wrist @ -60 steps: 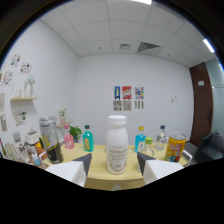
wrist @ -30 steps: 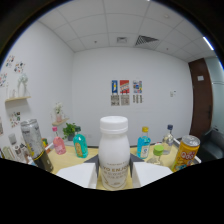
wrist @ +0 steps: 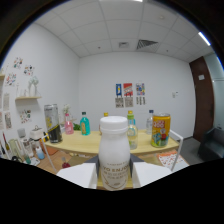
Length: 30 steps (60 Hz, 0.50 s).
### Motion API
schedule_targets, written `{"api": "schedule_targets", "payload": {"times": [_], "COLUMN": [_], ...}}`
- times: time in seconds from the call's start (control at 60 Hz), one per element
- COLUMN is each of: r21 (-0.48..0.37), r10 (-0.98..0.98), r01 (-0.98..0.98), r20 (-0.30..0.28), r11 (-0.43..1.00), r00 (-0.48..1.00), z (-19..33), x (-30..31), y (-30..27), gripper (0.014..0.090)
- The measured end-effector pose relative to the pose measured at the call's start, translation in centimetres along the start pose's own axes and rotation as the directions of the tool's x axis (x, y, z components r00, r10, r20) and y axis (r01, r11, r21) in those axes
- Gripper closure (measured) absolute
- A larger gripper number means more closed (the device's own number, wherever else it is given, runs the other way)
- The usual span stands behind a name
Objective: Make me a cup of Mount Fuji.
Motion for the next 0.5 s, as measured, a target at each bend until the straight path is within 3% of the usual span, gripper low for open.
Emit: {"api": "schedule_targets", "payload": {"times": [0.167,0.35,0.5], "r21": [-0.149,-0.244,-0.29], "r10": [0.017,-0.056,-0.29], "r01": [-0.024,0.034,0.267], "r20": [-0.054,-0.085,-0.04], "r11": [0.988,0.969,0.919], "r00": [0.998,0.995,0.956], "z": [-0.7,-0.4,0.3], "x": [3.7,6.1,6.6], "y": [11.9,20.8,23.4], "gripper": [0.0569,0.0569,0.057]}}
